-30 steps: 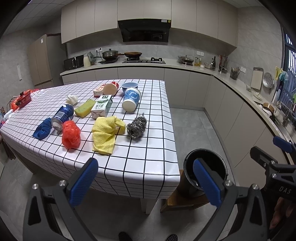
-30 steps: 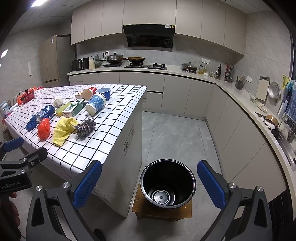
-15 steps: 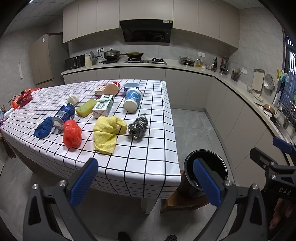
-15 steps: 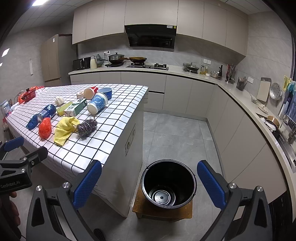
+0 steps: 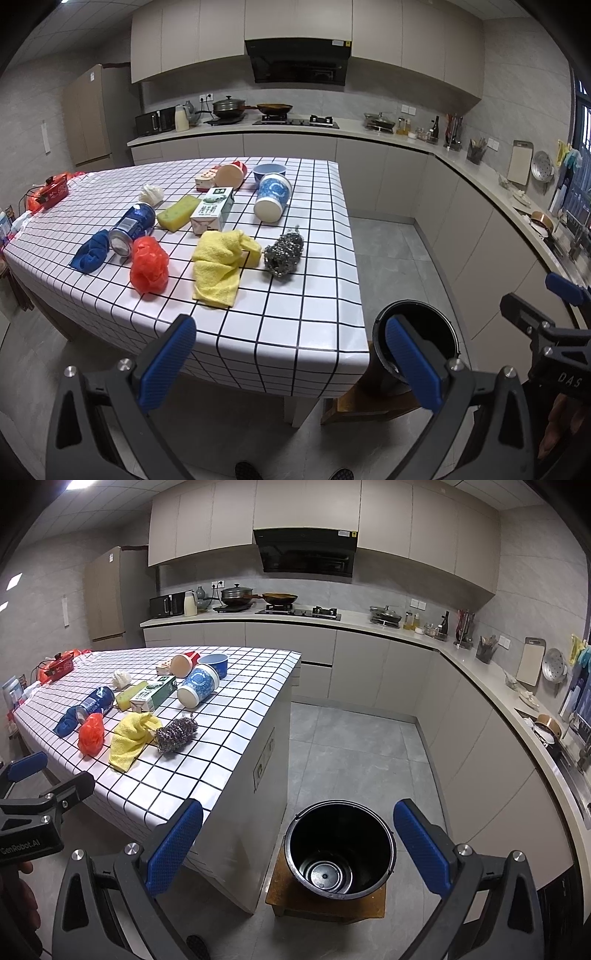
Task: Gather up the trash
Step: 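Grasp the red plastic bag with the left tool while the right tool grasps the steel wool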
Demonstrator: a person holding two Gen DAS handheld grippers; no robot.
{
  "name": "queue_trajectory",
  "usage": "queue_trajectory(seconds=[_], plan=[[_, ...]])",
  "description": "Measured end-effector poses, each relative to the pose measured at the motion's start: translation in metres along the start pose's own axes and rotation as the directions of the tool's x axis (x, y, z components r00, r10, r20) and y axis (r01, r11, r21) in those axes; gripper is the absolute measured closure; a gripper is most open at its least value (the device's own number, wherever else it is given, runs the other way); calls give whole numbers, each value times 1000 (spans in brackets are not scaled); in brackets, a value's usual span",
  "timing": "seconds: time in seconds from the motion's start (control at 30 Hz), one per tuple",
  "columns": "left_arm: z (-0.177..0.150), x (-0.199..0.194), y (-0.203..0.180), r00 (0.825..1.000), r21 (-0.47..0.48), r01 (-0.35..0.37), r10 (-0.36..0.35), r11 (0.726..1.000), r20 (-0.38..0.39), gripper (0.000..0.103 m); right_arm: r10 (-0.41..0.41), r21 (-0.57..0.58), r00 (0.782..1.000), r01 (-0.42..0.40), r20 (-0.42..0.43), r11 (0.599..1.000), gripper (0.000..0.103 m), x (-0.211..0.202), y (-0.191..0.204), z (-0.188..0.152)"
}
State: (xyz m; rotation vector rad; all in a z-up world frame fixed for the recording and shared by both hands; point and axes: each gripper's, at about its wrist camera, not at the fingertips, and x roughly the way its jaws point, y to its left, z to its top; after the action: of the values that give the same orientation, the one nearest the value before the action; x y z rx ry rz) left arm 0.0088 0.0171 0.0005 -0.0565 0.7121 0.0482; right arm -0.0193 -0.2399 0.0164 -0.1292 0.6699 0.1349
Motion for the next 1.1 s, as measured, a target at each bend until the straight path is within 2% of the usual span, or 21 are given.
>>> queue_trajectory(seconds=[0.23, 0.37, 0.63, 0.8, 0.97, 1.1], plan=[[2, 6, 13, 999, -24, -34, 34, 999, -8, 0, 20, -14, 1000, -20, -2, 1000, 0, 10, 6, 6], [4, 12, 27, 997, -44, -79, 79, 996, -11, 0, 35, -29, 999, -35, -2, 999, 0, 19, 14, 11], [6, 18, 65, 988, -99, -150, 152, 984, 9, 0, 105, -57, 994, -106, -21, 993, 0, 44, 40, 23], [8, 34, 94, 980, -112, -198, 195, 974, -42, 0, 159, -88, 987, -161, -32, 983, 0, 62, 64, 29], [11, 50, 124, 976, -128, -218, 214, 967, -47, 0, 194, -124, 980, -198, -47, 972, 0, 84, 92, 36], [13, 74, 145, 977, -142, -210, 202, 967, -72, 0, 214, -146, 974, -222, -69, 964, 1, 109, 119, 44]])
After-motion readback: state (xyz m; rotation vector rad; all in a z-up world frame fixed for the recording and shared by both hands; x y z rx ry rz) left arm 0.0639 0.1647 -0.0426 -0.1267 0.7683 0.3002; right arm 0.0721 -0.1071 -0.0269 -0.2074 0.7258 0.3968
